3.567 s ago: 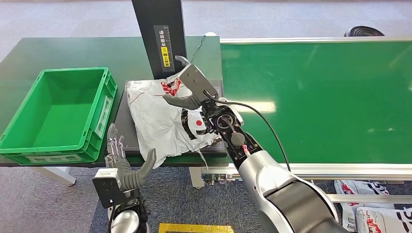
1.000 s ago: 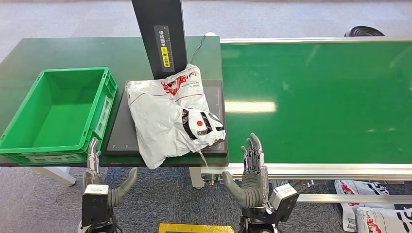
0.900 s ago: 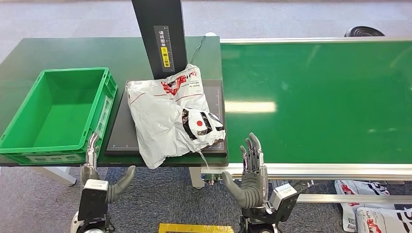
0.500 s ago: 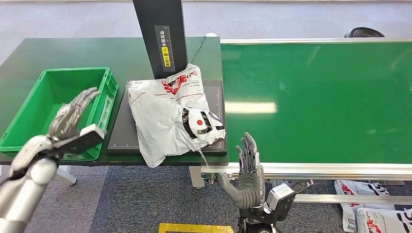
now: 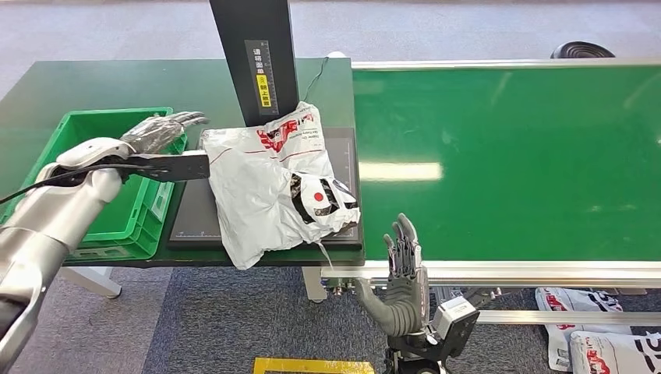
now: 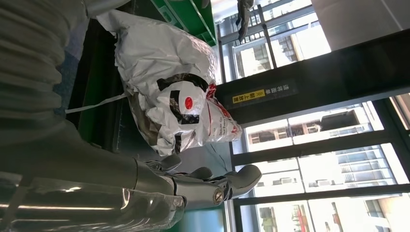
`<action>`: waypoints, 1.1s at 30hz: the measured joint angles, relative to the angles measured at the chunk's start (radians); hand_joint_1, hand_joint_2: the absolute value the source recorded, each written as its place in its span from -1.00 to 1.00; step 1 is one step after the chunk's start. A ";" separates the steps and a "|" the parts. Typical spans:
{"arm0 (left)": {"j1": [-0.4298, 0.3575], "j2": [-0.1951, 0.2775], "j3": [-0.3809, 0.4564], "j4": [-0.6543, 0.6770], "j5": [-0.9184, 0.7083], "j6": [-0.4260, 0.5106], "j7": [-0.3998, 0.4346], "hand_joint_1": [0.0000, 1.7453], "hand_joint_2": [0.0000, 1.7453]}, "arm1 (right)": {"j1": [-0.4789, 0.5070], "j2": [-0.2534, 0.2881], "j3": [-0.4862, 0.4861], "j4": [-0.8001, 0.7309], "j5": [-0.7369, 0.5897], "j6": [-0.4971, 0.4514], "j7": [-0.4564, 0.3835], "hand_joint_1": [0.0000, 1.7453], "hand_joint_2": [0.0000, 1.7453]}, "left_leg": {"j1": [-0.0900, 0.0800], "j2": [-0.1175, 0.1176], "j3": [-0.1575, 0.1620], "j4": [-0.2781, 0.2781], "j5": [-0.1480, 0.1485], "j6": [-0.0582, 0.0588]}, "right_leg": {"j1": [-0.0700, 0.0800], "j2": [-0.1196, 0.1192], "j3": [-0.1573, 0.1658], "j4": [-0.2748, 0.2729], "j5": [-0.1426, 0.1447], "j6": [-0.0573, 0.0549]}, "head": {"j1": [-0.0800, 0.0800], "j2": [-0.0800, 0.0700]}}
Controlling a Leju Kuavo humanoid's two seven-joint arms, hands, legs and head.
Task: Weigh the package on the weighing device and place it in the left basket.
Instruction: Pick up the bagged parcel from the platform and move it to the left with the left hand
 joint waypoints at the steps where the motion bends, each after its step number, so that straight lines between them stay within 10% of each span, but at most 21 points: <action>1: -0.015 -0.014 -0.017 0.015 -0.002 -0.015 -0.006 -1.00 1.00 | 0.000 0.000 -0.001 -0.002 0.000 -0.002 0.000 -1.00 1.00 | 0.000 0.000 0.000 0.000 0.000 0.000 | 0.000 0.000 0.000 0.000 0.000 0.000 | 0.000 0.000; 20: -0.071 -0.293 -0.157 0.204 -0.015 0.155 0.167 -1.00 1.00 | 0.009 0.022 -0.002 -0.007 -0.011 -0.002 0.000 -1.00 1.00 | 0.000 -0.001 -0.001 0.000 0.000 0.000 | 0.000 -0.001 0.000 0.000 0.000 0.000 | 0.000 0.000; 33: 0.059 -0.298 -0.126 0.247 0.018 0.251 0.180 -1.00 1.00 | -0.016 0.022 0.007 0.025 -0.017 0.023 0.000 -1.00 1.00 | 0.000 -0.001 -0.001 0.000 0.000 0.000 | 0.000 0.000 0.000 0.000 0.000 0.000 | 0.000 0.000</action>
